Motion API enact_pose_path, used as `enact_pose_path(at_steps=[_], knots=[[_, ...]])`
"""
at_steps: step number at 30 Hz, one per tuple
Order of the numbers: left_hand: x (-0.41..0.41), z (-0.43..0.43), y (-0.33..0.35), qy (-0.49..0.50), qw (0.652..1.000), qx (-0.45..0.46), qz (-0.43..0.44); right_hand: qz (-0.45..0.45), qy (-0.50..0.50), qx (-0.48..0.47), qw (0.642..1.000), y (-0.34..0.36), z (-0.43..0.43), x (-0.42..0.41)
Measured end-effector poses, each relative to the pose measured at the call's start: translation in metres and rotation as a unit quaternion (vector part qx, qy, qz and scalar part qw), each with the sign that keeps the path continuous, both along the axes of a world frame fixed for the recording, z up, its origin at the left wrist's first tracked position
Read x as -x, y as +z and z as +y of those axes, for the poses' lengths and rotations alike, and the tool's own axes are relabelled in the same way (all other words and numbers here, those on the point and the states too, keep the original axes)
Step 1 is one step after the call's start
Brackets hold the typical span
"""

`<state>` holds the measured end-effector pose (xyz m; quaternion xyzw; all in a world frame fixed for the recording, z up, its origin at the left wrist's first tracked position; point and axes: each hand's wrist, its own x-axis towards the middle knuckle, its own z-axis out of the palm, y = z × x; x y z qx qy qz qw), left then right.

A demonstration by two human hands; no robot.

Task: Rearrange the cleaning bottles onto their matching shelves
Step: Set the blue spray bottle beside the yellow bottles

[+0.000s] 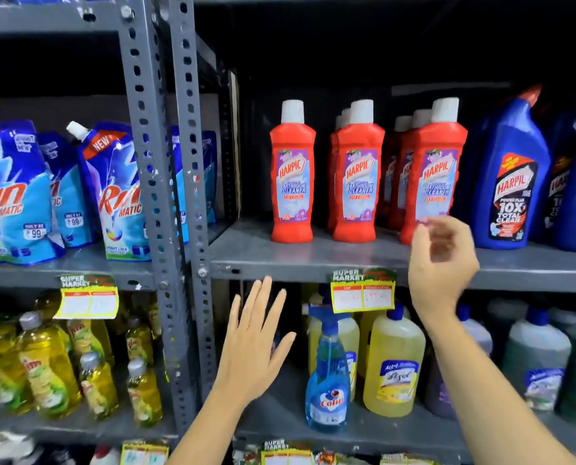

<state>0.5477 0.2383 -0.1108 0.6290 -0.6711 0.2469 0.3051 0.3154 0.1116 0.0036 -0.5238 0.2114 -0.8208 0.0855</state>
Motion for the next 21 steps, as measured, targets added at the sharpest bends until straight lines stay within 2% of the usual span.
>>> enact_pose_path(at_steps=[2,7,9,12,14,17,21], knots=[[-0.004,0.010,-0.039,0.021,0.998,-0.061,0.009,0.022,0.026,0.001,0.999,-0.043,0.020,0.001],[-0.010,0.024,-0.122,0.057,0.973,-0.221,0.011,0.195,0.087,-0.113,0.970,-0.152,0.044,-0.016],[-0.009,0.025,-0.143,0.058,0.962,-0.266,0.018,0.272,0.097,-0.213,0.933,-0.184,0.040,-0.021],[-0.005,0.025,-0.169,0.059,0.939,-0.336,0.030,0.391,0.098,-0.353,0.844,-0.217,0.029,-0.022],[-0.007,0.025,-0.184,0.053,0.925,-0.374,0.043,0.415,0.128,-0.424,0.795,-0.228,0.024,-0.026],[-0.009,0.026,-0.202,0.054,0.909,-0.413,0.023,0.433,0.163,-0.474,0.749,-0.238,0.017,-0.033],[-0.011,0.028,-0.216,0.053,0.921,-0.385,0.011,0.433,0.155,-0.488,0.742,-0.242,0.010,-0.038]])
